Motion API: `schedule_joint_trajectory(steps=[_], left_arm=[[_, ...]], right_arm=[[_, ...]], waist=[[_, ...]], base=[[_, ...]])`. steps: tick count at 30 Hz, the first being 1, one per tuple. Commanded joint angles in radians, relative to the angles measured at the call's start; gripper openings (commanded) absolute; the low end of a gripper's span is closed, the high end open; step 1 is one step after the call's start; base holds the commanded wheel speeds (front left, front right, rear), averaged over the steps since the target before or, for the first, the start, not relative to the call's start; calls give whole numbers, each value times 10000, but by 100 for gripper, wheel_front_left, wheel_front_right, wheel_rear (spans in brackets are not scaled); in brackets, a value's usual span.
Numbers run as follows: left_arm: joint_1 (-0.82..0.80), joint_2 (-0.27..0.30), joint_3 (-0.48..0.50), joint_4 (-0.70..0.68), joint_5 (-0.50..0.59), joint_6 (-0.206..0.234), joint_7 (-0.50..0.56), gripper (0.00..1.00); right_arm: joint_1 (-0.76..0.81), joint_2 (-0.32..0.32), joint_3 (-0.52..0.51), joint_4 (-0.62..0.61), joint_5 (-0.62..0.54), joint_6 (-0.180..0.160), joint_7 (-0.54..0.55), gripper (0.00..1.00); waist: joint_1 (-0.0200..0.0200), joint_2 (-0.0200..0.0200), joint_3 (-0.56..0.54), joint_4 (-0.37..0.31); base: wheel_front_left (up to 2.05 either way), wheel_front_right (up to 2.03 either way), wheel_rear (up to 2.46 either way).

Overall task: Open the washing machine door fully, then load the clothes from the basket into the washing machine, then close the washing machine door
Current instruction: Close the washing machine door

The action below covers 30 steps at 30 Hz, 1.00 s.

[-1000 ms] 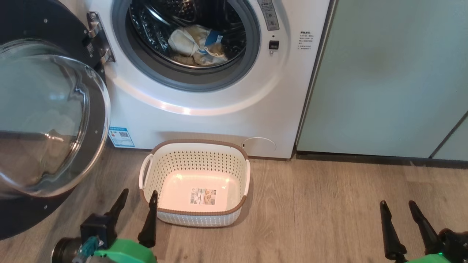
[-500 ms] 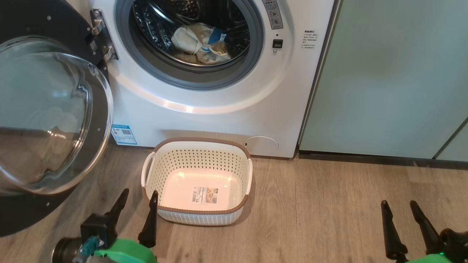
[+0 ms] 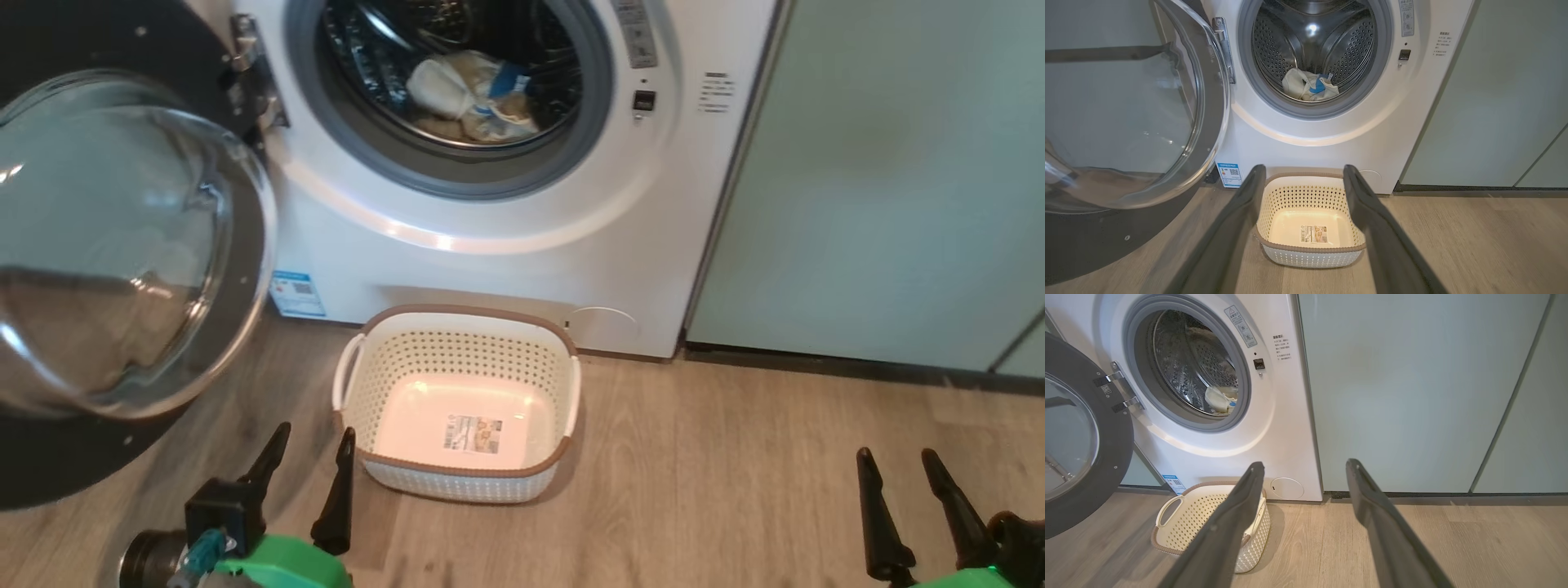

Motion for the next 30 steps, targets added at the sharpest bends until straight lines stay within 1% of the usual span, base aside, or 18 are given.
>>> schedule_joint_trajectory(steps=[1,5,6,7,9,10,11,19,25,30], left_arm=[[-683,174,377,-215,137,554,-66,100],[-753,205,293,-258,205,527,-30,100],[-753,205,293,-258,205,527,-30,100],[-749,232,289,-263,224,540,-17,100],[-739,258,266,-279,240,551,17,100],[-710,267,260,-307,228,575,49,100],[-710,258,254,-330,218,580,61,100],[-647,273,230,-462,215,596,69,100],[-653,239,264,-543,213,545,30,100],[-633,162,271,-531,221,495,-3,100]], right_arm=[[-136,-163,165,-363,-127,8,0,100],[-49,-158,104,-364,-84,8,-55,100],[-49,-158,104,-364,-84,8,-55,100],[-39,-157,130,-346,-73,8,-56,100],[-3,-154,134,-315,-52,8,-78,100],[19,-152,176,-289,-47,8,-80,100],[33,-151,185,-278,-51,8,-83,100],[29,-142,322,-216,-28,8,-115,100],[-38,-138,403,-129,13,8,-141,100],[-120,-136,527,-58,18,8,-155,100]], waist=[[0,0,-24,272],[0,0,-78,960],[0,0,-78,960],[0,0,-100,1133],[0,0,-149,1558],[0,0,-180,1978],[0,0,-194,2204],[0,0,-234,3614],[0,0,-216,4421],[0,0,-250,4822]], base=[[0,0,0],[0,0,0],[0,0,0],[0,0,0],[0,0,0],[0,0,0],[0,0,0],[0,0,0],[0,0,0],[0,0,0]])
